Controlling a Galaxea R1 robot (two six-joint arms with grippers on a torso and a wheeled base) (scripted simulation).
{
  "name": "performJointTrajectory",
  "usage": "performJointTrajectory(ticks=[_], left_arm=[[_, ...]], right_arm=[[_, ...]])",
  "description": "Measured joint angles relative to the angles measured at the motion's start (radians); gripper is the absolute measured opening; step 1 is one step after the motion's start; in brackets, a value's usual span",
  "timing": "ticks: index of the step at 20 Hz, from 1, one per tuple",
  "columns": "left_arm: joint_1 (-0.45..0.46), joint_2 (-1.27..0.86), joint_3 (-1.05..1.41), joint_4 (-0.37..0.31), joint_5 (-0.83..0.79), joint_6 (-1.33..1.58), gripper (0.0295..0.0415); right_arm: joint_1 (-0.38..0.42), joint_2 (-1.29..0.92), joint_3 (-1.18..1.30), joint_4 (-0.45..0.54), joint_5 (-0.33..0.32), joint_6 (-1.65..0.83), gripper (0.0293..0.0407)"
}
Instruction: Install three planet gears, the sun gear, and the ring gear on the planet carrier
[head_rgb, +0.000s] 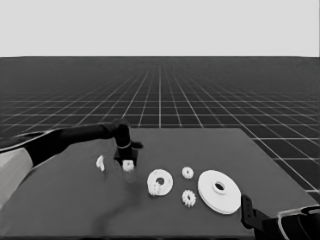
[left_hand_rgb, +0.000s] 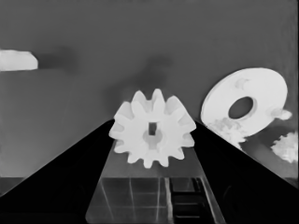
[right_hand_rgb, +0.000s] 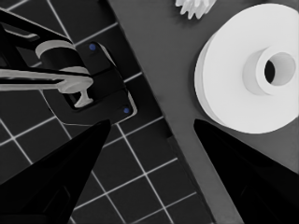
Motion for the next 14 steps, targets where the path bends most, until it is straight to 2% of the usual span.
performJointTrajectory(ticks=[4, 6, 8, 14], left_arm=[[-0.007, 0.0, 0.001, -0.007, 0.003, 0.0, 0.0312], [-0.013, 0.234, -0.184, -0.009, 0.014, -0.058, 0.0312], [-0.014, 0.34, -0.295, -0.012, 0.012, -0.042, 0.0312], [-0.014, 0.392, -0.368, -0.014, 0.01, -0.023, 0.0312]], right_arm=[[0.0, 0.0, 0.0, 0.0, 0.0, 0.0, 0.0385], [0.0, 0.0, 0.0, 0.0, 0.0, 0.0, 0.0385], [0.0, 0.0, 0.0, 0.0, 0.0, 0.0, 0.0385], [0.0, 0.0, 0.0, 0.0, 0.0, 0.0, 0.0385]])
